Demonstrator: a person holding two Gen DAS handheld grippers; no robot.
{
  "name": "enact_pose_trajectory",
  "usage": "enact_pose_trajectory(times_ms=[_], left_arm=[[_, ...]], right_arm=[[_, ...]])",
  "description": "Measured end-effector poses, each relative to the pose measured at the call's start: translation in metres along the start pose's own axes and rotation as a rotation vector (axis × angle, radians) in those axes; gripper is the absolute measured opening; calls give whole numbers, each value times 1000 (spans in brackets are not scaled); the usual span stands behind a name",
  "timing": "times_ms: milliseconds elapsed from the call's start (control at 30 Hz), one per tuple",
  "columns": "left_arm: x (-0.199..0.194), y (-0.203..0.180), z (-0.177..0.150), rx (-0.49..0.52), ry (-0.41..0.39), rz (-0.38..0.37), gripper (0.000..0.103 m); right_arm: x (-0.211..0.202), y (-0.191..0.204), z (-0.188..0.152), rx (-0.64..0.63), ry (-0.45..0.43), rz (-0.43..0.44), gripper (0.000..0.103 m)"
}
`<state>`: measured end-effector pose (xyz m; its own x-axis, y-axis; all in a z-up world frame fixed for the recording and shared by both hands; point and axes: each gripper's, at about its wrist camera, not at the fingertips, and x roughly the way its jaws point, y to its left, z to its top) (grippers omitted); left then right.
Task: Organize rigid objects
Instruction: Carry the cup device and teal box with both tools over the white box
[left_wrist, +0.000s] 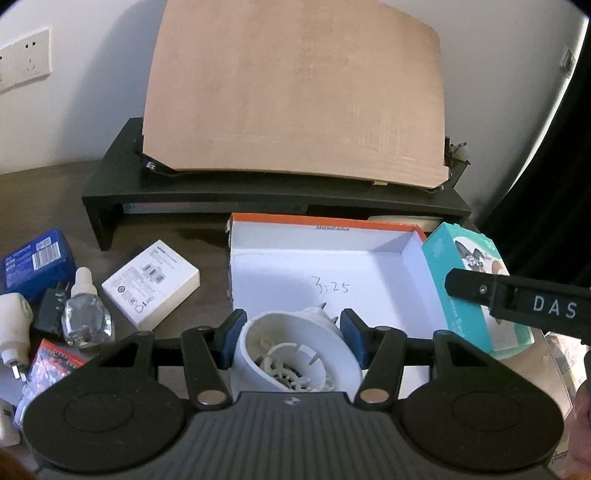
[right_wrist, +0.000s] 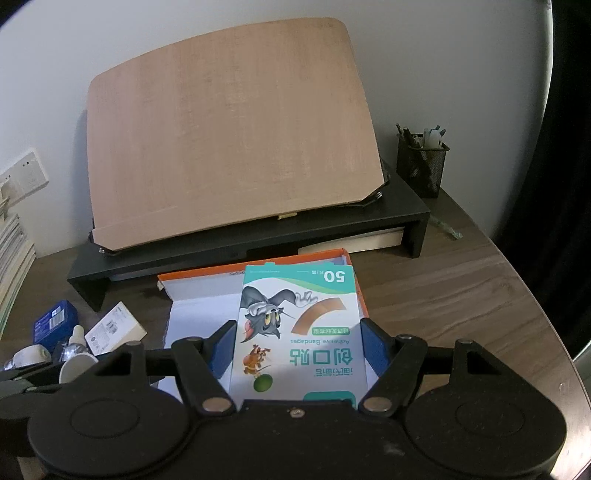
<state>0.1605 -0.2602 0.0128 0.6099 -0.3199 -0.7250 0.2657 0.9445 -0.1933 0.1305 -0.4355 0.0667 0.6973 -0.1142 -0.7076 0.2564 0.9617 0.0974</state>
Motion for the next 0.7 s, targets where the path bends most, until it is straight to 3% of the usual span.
enact_pose_trajectory(times_ms=[700], left_arm=[[-3,-1,-8,16,19,-16,56]], right_arm=[[2,6,-8,-29,21,-4,84]])
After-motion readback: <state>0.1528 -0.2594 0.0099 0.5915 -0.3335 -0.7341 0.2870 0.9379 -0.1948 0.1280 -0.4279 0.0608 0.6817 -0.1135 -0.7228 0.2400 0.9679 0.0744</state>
